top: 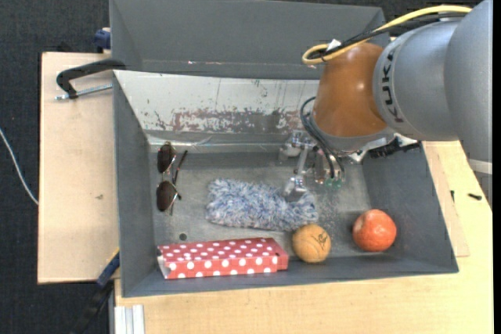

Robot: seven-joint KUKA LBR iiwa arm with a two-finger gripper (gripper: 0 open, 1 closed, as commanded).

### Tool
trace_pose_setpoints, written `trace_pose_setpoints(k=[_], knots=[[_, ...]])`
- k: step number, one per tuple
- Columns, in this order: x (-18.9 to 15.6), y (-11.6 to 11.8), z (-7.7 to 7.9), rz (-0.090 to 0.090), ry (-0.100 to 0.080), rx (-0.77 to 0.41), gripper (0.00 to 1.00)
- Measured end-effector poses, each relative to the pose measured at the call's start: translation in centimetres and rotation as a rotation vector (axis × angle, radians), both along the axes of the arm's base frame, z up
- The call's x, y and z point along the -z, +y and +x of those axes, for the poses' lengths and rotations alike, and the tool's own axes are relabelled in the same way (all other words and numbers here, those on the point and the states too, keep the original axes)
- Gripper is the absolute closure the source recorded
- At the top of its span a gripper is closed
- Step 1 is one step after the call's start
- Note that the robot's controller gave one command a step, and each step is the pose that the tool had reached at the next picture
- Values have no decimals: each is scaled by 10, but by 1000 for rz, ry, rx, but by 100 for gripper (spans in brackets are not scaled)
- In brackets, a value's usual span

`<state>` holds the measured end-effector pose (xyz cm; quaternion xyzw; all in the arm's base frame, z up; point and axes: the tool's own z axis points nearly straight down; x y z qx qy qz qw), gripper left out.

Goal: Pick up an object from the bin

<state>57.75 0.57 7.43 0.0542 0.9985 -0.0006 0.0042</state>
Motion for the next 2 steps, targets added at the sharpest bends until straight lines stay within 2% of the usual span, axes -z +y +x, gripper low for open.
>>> trace_pose_setpoints(k=[2], knots=[[-2, 26, -43, 2, -12, -162, 0]])
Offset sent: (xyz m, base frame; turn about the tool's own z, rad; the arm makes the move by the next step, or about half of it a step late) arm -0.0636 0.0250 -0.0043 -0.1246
